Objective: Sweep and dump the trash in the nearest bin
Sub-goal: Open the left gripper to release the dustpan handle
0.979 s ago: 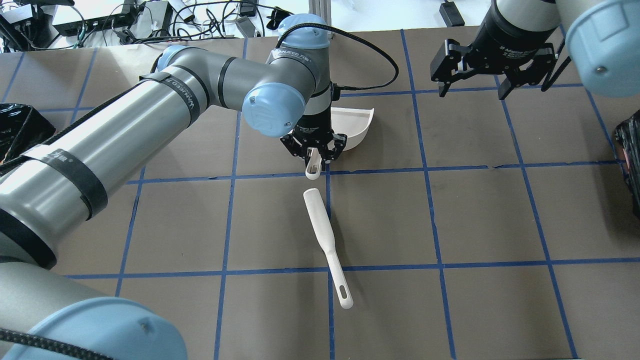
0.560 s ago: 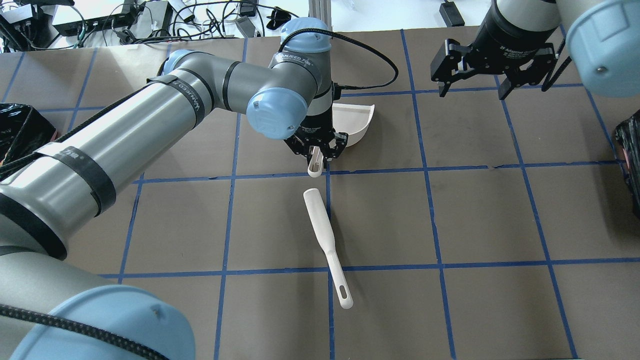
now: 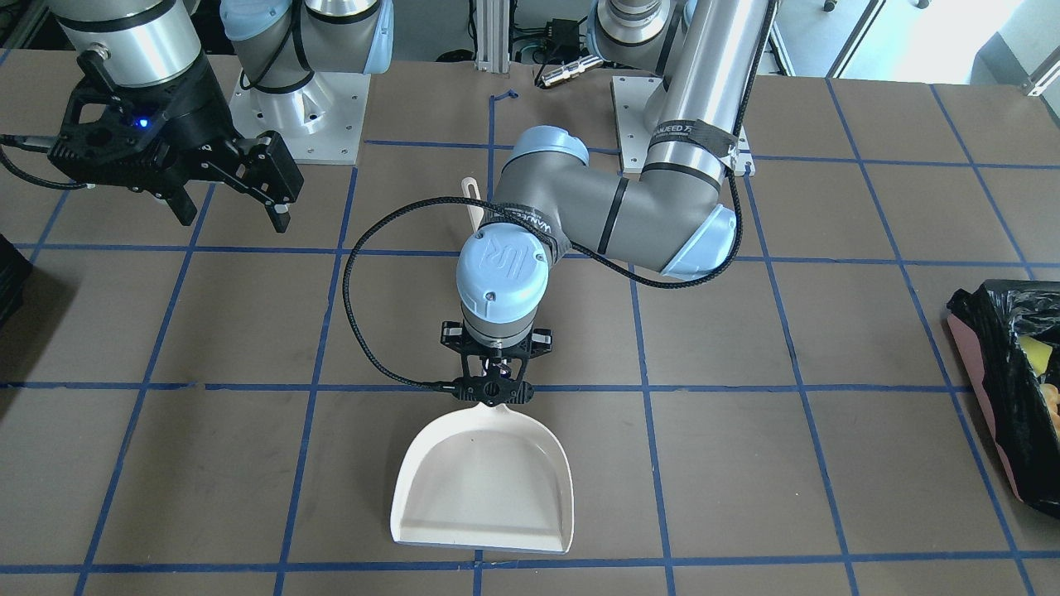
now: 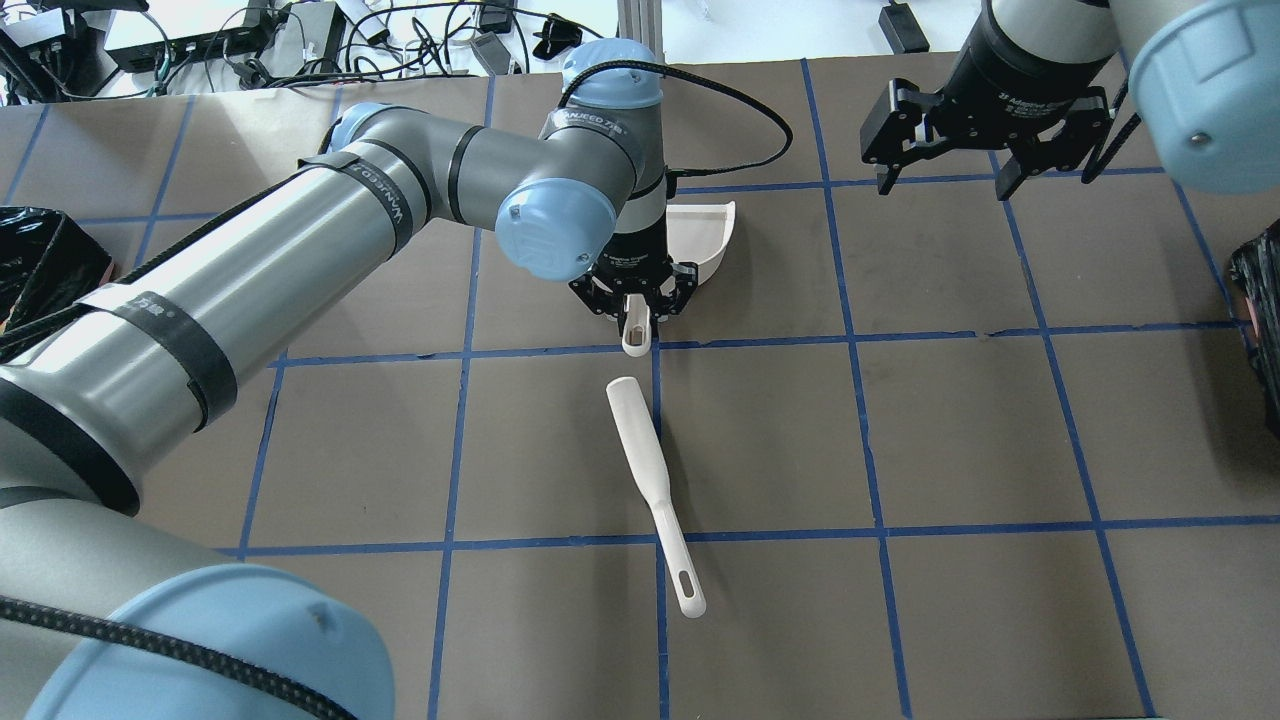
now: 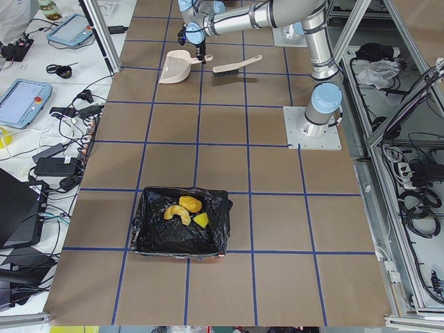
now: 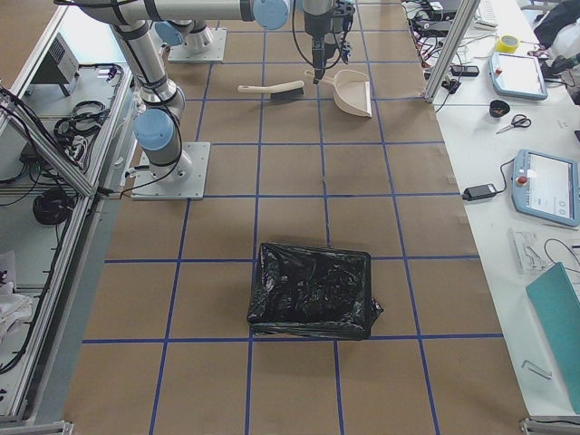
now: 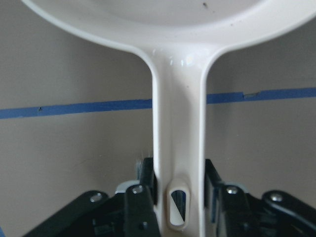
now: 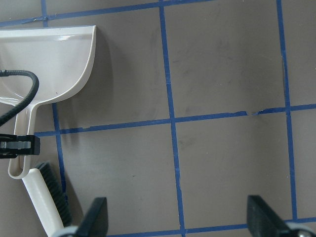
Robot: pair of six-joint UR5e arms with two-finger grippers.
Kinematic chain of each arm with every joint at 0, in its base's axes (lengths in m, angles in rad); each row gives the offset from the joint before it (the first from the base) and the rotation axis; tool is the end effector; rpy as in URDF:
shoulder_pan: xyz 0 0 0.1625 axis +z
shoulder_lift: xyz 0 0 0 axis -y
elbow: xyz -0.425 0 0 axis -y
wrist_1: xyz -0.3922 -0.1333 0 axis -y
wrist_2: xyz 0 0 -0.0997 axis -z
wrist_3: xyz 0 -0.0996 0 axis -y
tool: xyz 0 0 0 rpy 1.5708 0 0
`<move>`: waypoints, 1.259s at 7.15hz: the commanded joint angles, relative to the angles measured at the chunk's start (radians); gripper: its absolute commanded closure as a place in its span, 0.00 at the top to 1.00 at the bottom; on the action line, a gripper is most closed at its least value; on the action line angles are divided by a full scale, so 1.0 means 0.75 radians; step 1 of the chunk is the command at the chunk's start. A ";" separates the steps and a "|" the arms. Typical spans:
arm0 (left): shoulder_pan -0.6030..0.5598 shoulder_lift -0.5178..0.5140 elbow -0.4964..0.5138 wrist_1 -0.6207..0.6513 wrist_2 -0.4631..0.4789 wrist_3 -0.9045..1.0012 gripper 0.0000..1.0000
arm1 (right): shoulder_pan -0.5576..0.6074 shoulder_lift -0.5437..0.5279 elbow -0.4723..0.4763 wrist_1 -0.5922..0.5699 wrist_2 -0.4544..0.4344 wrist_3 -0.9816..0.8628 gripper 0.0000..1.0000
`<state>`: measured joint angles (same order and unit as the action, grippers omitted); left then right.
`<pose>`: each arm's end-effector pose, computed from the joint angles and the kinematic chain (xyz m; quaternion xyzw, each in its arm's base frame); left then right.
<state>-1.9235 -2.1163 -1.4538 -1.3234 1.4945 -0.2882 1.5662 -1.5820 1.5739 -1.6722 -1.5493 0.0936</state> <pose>-0.3593 -0.5683 0.2472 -0.0286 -0.9948 -0.0977 0.0076 0.1332 -0.4980 0.5026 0.0484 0.9973 -0.0542 0.0132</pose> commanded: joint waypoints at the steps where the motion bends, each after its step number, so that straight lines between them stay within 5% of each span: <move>1: -0.004 -0.003 -0.009 0.004 -0.001 -0.008 0.00 | 0.000 0.005 0.000 0.000 0.000 0.000 1.00; 5: -0.045 -0.013 -0.009 0.010 0.001 -0.008 0.01 | 0.000 -0.001 0.000 0.002 0.000 0.000 1.00; 6: -0.045 -0.015 -0.009 0.012 0.001 0.002 0.86 | 0.000 0.001 0.002 0.000 0.000 0.002 1.00; 7: -0.045 -0.011 -0.009 0.008 -0.003 0.002 1.00 | 0.000 -0.006 0.000 0.000 0.000 0.000 1.00; 9: -0.041 0.072 0.020 0.008 -0.039 -0.019 1.00 | 0.000 0.009 0.000 0.000 0.000 0.000 1.00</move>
<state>-1.9565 -2.0973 -1.4518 -1.3174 1.4751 -0.2979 1.5662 -1.5789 1.5741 -1.6727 -1.5493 0.0937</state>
